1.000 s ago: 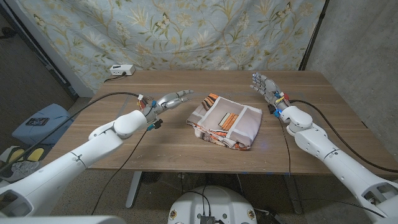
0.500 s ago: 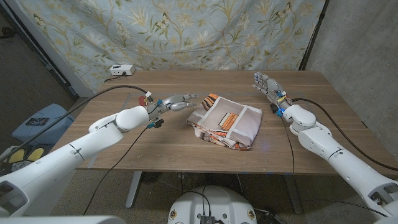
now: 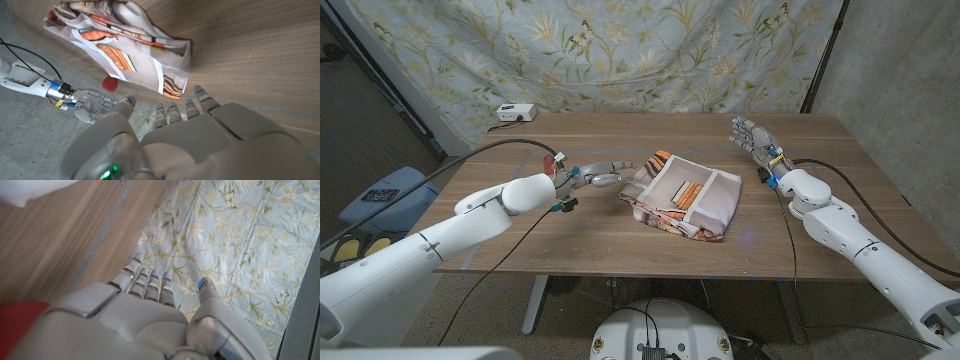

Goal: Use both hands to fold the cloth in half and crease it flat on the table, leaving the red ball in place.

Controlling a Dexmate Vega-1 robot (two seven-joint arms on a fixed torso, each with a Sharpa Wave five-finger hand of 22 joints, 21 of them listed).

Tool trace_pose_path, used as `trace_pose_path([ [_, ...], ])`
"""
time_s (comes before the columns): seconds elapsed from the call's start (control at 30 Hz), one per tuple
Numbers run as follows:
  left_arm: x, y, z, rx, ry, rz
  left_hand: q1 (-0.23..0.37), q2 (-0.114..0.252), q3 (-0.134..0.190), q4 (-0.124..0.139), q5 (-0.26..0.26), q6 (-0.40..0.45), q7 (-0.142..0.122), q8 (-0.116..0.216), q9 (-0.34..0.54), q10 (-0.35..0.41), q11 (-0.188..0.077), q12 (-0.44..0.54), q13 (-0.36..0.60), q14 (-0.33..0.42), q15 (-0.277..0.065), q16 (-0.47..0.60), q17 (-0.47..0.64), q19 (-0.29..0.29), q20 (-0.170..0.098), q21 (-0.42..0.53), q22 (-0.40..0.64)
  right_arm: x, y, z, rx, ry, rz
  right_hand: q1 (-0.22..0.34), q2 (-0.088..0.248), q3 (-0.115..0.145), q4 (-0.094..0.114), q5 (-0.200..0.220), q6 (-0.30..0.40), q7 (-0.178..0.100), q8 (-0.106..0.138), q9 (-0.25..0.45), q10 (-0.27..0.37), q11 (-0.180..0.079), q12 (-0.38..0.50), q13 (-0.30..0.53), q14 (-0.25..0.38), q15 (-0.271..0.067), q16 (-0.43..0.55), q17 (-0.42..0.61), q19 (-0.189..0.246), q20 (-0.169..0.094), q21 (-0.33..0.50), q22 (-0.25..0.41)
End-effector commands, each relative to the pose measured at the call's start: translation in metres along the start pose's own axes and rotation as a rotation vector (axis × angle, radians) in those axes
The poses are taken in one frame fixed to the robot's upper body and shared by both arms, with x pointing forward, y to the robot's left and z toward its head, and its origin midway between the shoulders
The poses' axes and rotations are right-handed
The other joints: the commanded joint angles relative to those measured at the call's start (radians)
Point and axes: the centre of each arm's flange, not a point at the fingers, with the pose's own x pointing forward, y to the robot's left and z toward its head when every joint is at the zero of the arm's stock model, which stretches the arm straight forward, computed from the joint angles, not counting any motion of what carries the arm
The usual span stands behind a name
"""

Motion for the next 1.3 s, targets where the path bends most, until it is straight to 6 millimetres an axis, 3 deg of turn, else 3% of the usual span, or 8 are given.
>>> trace_pose_path([
  [0.03,-0.004,-0.003,0.001,0.108,0.076,-0.073,-0.016,0.004,0.0,0.017,0.001,-0.014,-0.001,0.001,0.003,-0.019,-0.003,-0.002,0.003,-0.023,0.006,0.0,0.007,-0.02,0.0,-0.007,0.003,-0.003,-0.001,0.003,-0.011,-0.006,-0.006,0.005,-0.001,-0.001,0.0,0.007,0.005,0.003,0.004,0.002,0.004,0.001,0.002,0.004,0.0,0.0,-0.002,0.003,-0.008,-0.011,0.001,0.002],
  [0.43,-0.005,0.0,0.007,0.15,0.12,-0.136,-0.029,0.01,0.005,0.038,0.005,-0.015,0.001,0.006,0.003,-0.009,-0.004,0.004,0.003,-0.032,0.003,0.001,0.009,-0.047,-0.002,-0.011,0.003,-0.011,-0.003,0.004,-0.016,-0.003,-0.023,0.006,0.0,-0.002,-0.001,0.007,0.005,0.001,0.004,0.002,0.0,-0.001,0.001,0.004,-0.002,-0.001,-0.004,0.003,-0.012,-0.011,0.0,0.002],
  [0.7,-0.003,0.006,0.011,0.162,0.132,-0.157,-0.051,0.008,0.009,0.071,0.007,-0.012,0.007,0.011,0.003,0.016,-0.01,0.013,0.002,-0.036,0.004,0.005,0.012,-0.073,-0.004,-0.013,0.003,-0.016,-0.004,0.004,-0.017,-0.002,-0.033,0.007,0.0,-0.002,-0.001,0.008,0.005,0.0,0.003,0.002,-0.002,0.0,0.0,0.005,-0.004,0.002,-0.005,0.003,-0.018,-0.004,0.0,0.002],
  [0.87,-0.003,0.01,0.012,0.169,0.131,-0.154,-0.056,0.0,0.024,0.077,0.012,0.033,0.019,0.025,0.002,0.075,-0.019,0.031,0.001,-0.04,0.008,0.001,0.002,-0.094,-0.002,-0.009,0.003,-0.019,-0.006,0.004,-0.023,-0.004,-0.034,0.008,0.0,-0.003,-0.001,0.008,0.006,-0.001,0.003,0.002,-0.003,0.003,0.0,0.005,-0.005,0.002,-0.006,0.003,-0.021,-0.004,0.0,0.002],
  [1.3,0.006,0.011,0.014,0.198,0.167,-0.214,-0.072,-0.002,0.033,0.092,0.012,0.122,0.039,0.044,0.002,0.12,-0.025,0.038,0.0,-0.008,0.003,0.012,0.0,-0.11,-0.009,-0.004,0.003,-0.021,-0.008,0.003,-0.02,-0.009,-0.048,0.008,0.0,-0.004,-0.001,0.008,0.006,-0.004,0.003,0.002,-0.007,0.003,-0.001,0.005,-0.007,0.001,-0.007,0.004,-0.022,-0.004,0.002,0.002],
])
